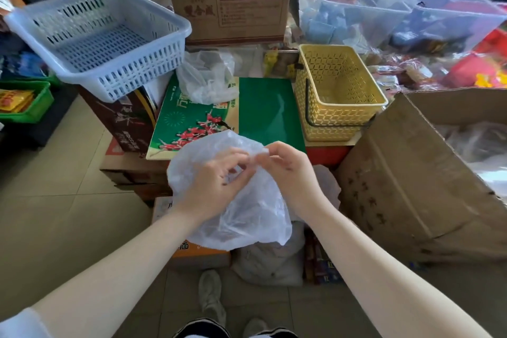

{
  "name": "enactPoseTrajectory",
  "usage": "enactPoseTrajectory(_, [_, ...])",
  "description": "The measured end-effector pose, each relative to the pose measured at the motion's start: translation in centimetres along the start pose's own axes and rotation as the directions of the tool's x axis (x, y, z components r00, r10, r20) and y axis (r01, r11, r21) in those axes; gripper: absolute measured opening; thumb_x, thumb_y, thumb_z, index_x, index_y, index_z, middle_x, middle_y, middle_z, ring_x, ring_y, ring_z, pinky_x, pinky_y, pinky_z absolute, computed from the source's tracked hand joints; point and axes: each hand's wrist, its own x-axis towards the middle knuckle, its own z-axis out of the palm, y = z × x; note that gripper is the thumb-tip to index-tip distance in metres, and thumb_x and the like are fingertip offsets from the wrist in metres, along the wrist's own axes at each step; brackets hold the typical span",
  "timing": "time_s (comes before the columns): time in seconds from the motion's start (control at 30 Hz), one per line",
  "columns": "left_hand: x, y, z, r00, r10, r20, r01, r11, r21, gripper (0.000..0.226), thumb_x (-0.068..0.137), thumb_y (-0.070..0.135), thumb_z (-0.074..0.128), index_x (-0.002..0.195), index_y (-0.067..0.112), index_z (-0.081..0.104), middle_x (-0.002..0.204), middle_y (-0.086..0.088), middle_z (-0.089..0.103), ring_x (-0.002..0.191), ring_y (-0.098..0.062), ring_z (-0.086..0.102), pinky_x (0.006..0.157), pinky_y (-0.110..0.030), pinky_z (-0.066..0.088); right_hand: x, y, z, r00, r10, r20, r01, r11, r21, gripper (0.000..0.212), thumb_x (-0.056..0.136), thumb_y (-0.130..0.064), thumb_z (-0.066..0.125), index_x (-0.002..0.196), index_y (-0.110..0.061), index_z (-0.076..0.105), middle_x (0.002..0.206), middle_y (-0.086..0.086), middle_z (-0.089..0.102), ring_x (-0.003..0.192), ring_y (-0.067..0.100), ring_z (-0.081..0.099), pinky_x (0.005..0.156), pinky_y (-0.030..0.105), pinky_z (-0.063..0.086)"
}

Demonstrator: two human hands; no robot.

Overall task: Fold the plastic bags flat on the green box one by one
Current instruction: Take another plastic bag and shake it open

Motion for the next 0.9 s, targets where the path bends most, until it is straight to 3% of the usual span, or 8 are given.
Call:
enactPoseTrajectory(0.13, [-2.0,-1.5,0.0,0.99,-0.14,-0.024,0.141,0.966,0.215,0.063,0.078,0.072,0.037,0.118,0.026,0.052,0.132,0.006,0.041,0.116,0.002,0.036,0.097,-0.011,0.029,-0.7,0.9,-1.7,0.987,0.164,-0.005,-0.148,0.908,0.393,0.02,0.091,-0.016,0.057,0.084,0.004,0.06,0.08,0.014,0.05,0.075,0.026,0.045,0.069,0.039,0.035])
enactPoseTrajectory(0.23, [-2.8,-2.5,0.6,0.956,-0.284,-0.071,0.289,0.876,0.386,0.081,0.081,0.064,0.047,0.142,0.016,0.026,0.148,-0.002,0.027,0.134,-0.012,0.022,0.111,-0.033,0.019,-0.9,1.3,-3.0,0.971,0.238,0.019,-0.215,0.837,0.503,0.021,0.093,-0.018,0.053,0.099,-0.003,0.066,0.09,0.017,0.06,0.082,0.029,0.054,0.072,0.038,0.045])
enactPoseTrajectory(0.3, [-2.7,-3.0,1.2,0.896,-0.443,-0.023,0.417,0.823,0.386,0.091,0.078,0.057,0.058,0.146,0.014,0.014,0.139,-0.001,0.043,0.13,-0.018,0.032,0.111,-0.043,0.018,-0.8,1.5,-3.6,0.971,0.241,-0.002,-0.203,0.824,0.528,0.022,0.094,-0.016,0.049,0.102,-0.006,0.067,0.089,0.012,0.064,0.079,0.022,0.06,0.07,0.032,0.051])
enactPoseTrajectory(0.43, [-3.0,-3.5,3.7,0.801,-0.552,0.232,0.503,0.83,0.24,0.063,0.084,0.041,0.06,0.138,0.021,0.034,0.105,0.009,0.057,0.111,-0.015,0.05,0.098,-0.032,0.037,-0.8,2.7,-4.3,0.957,0.289,0.014,-0.249,0.798,0.548,0.019,0.093,-0.018,0.051,0.097,-0.009,0.067,0.083,0.011,0.061,0.073,0.021,0.056,0.064,0.031,0.049])
enactPoseTrajectory(0.57, [-1.7,-1.9,5.3,0.95,-0.309,-0.044,0.312,0.947,0.082,0.074,0.08,0.048,0.058,0.14,0.016,0.029,0.131,0.011,0.03,0.123,-0.002,0.028,0.102,-0.021,0.024,-0.8,3.6,-5.4,0.948,0.309,0.075,-0.307,0.827,0.47,0.025,0.096,-0.023,0.048,0.083,-0.018,0.068,0.079,0.009,0.055,0.071,0.024,0.049,0.068,0.035,0.04])
enactPoseTrajectory(0.67, [0.1,-1.0,5.4,0.98,-0.2,-0.016,0.199,0.963,0.179,0.076,0.076,0.053,0.06,0.135,0.012,0.037,0.123,0.011,0.035,0.116,-0.002,0.031,0.1,-0.019,0.024,-0.9,4.0,-5.6,0.95,0.299,0.088,-0.307,0.846,0.436,0.023,0.096,-0.023,0.049,0.085,-0.018,0.069,0.081,0.014,0.057,0.074,0.026,0.05,0.07,0.036,0.041])
enactPoseTrajectory(0.8, [0.1,-1.5,5.3,0.954,-0.288,0.09,0.274,0.952,0.135,0.021,0.082,0.027,0.068,0.094,0.01,0.063,0.087,0.001,0.063,0.081,-0.012,0.056,0.071,-0.023,0.04,-0.6,3.7,-5.7,0.964,0.215,-0.159,-0.167,0.948,0.271,0.021,0.094,-0.021,0.05,0.082,-0.017,0.067,0.079,0.011,0.055,0.076,0.023,0.048,0.071,0.036,0.041])
enactPoseTrajectory(0.9, [-0.6,-2.2,4.3,0.959,-0.284,-0.02,0.284,0.948,0.143,0.007,0.085,0.017,0.065,0.088,0.01,0.064,0.076,0.006,0.061,0.069,0.0,0.054,0.061,-0.007,0.036,-0.6,3.7,-6.6,0.927,0.126,-0.353,-0.07,0.983,0.168,0.028,0.098,-0.013,0.045,0.075,-0.019,0.061,0.067,-0.004,0.051,0.062,0.0,0.045,0.062,0.016,0.04])
